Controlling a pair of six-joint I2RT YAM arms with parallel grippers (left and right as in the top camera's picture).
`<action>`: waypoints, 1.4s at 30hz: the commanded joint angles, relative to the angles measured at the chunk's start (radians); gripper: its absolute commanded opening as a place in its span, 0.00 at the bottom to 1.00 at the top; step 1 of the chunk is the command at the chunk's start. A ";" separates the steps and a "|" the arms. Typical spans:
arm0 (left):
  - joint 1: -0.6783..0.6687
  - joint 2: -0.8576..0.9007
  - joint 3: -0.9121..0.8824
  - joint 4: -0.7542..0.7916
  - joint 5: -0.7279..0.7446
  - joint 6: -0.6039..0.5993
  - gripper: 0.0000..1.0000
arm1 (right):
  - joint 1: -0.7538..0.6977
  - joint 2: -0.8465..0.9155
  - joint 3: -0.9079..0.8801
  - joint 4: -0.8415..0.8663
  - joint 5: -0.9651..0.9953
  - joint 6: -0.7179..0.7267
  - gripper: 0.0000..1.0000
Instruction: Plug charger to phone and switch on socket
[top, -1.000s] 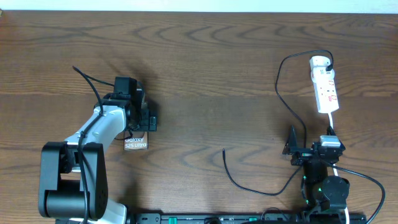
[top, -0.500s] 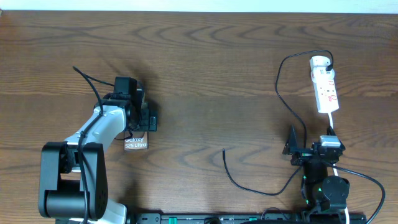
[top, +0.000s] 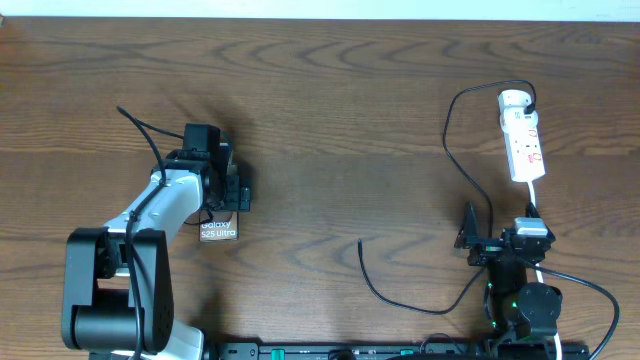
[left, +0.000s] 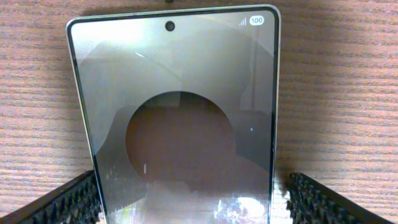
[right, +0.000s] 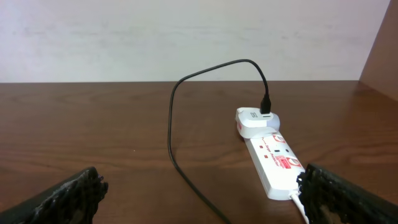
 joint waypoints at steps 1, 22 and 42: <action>0.001 0.019 -0.015 -0.009 -0.026 -0.012 0.90 | 0.018 -0.006 -0.001 -0.004 0.008 0.013 0.99; 0.001 0.019 -0.015 -0.016 -0.058 -0.013 0.90 | 0.018 -0.006 -0.001 -0.005 0.008 0.013 0.99; 0.001 0.019 -0.015 -0.016 -0.058 -0.013 0.82 | 0.018 -0.006 -0.001 -0.004 0.008 0.013 0.99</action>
